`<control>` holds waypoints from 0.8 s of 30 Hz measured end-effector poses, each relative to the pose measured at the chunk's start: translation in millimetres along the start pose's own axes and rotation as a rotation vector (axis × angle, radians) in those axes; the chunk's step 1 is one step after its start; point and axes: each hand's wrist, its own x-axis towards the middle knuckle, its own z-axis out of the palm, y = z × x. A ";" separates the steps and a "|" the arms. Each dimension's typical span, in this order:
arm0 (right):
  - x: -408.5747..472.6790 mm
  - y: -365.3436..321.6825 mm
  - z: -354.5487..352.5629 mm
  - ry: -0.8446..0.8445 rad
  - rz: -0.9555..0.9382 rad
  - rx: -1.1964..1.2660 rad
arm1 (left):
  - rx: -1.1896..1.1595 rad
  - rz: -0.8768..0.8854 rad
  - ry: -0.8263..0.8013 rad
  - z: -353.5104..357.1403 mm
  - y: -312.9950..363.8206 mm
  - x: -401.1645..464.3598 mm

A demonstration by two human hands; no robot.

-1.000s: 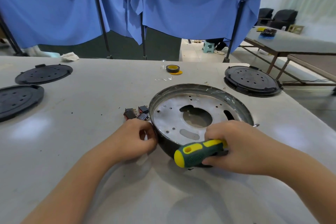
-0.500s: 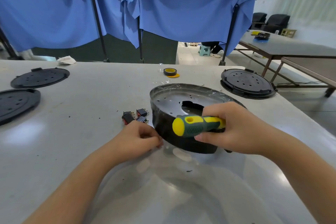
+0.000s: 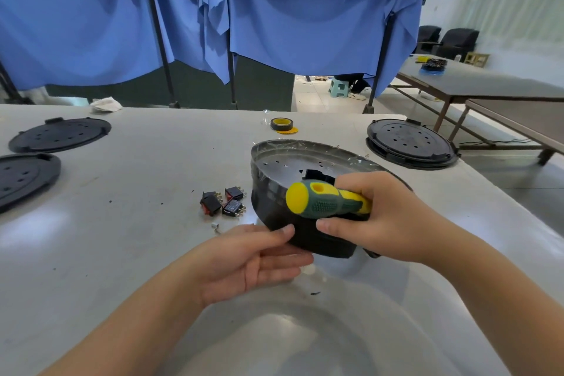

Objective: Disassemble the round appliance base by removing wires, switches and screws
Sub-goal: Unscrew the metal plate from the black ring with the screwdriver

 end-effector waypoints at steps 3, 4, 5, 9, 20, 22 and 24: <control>-1.5 0.0 3.8 -0.015 0.002 -0.020 | 0.056 -0.021 0.036 -0.9 -1.3 0.7; -2.4 -0.3 4.7 -0.015 0.000 -0.018 | 0.058 -0.029 0.040 -1.6 -1.3 0.8; -2.8 -0.8 5.4 -0.014 -0.002 -0.022 | 0.058 -0.033 0.046 -2.2 -1.1 0.8; -3.4 -2.8 6.4 -0.003 -0.022 -0.041 | 0.055 -0.030 0.111 -3.9 0.5 1.3; -5.0 -1.5 11.0 0.025 -0.029 -0.064 | -0.079 -0.105 0.061 -1.0 -2.0 1.6; -4.5 -1.6 11.4 0.042 -0.022 -0.053 | -0.148 -0.101 0.060 0.1 -3.5 3.5; -3.8 -0.8 11.2 0.057 -0.012 -0.035 | -0.179 -0.090 0.058 0.9 -4.6 4.8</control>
